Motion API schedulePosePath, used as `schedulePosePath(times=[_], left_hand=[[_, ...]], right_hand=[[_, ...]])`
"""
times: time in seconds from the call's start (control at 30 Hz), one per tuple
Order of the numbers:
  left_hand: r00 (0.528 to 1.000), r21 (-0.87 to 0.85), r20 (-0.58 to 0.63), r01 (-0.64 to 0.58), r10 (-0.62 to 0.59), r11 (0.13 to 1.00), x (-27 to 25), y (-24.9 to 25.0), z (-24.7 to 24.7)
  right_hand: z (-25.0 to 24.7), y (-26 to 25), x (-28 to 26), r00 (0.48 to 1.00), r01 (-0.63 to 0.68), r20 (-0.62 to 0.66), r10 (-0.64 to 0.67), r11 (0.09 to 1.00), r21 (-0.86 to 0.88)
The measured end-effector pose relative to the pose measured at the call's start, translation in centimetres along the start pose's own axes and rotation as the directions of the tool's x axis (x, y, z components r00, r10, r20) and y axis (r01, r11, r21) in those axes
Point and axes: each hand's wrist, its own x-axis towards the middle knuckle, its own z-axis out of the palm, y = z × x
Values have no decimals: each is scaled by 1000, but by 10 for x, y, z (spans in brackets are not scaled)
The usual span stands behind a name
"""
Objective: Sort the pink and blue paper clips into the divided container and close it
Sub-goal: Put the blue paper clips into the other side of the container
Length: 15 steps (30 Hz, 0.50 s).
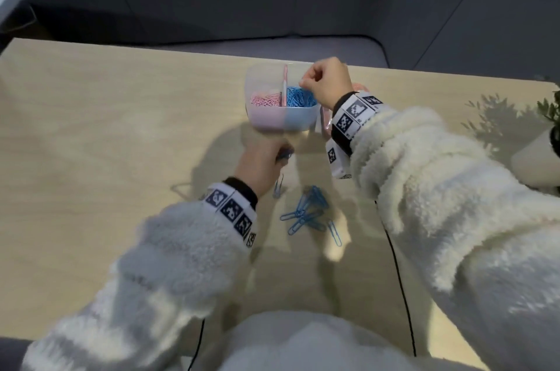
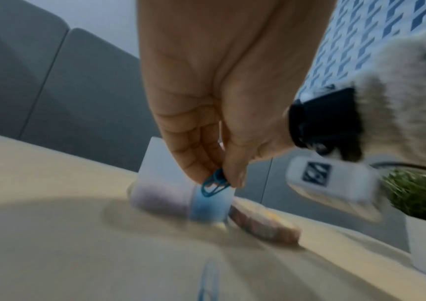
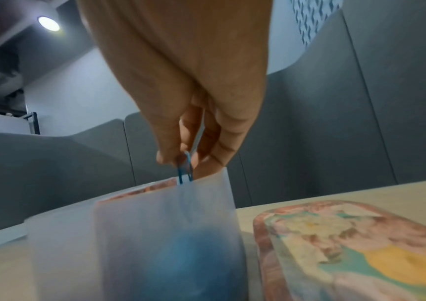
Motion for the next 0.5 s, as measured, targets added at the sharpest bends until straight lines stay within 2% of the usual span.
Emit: schedulePosePath(times=[0.07, 0.13, 0.23, 0.33, 0.4, 0.5], left_hand=[[997, -30, -75, -29, 26, 999, 26, 12, -12], [988, -11, -151, -46, 43, 999, 54, 24, -20], [980, -9, -198, -17, 15, 1000, 95, 39, -29], [992, 156, -127, 35, -15, 987, 124, 46, -30], [999, 240, -45, 37, -27, 970, 131, 48, -28], [1000, 266, -13, -11, 15, 964, 124, 48, -25]], right_hand=[[-7, 4, -5, 1000, 20, -9, -20, 1000, -10], [-19, 13, -12, 997, 27, -74, -23, 999, 47], [-33, 32, -36, 992, 18, -123, 0, 989, 145], [-35, 53, -75, 999, 29, -25, -27, 995, 92], [-34, 65, -102, 997, -6, 75, 1, 998, 63], [-28, 83, -131, 981, -64, 180, 72, 997, -48]])
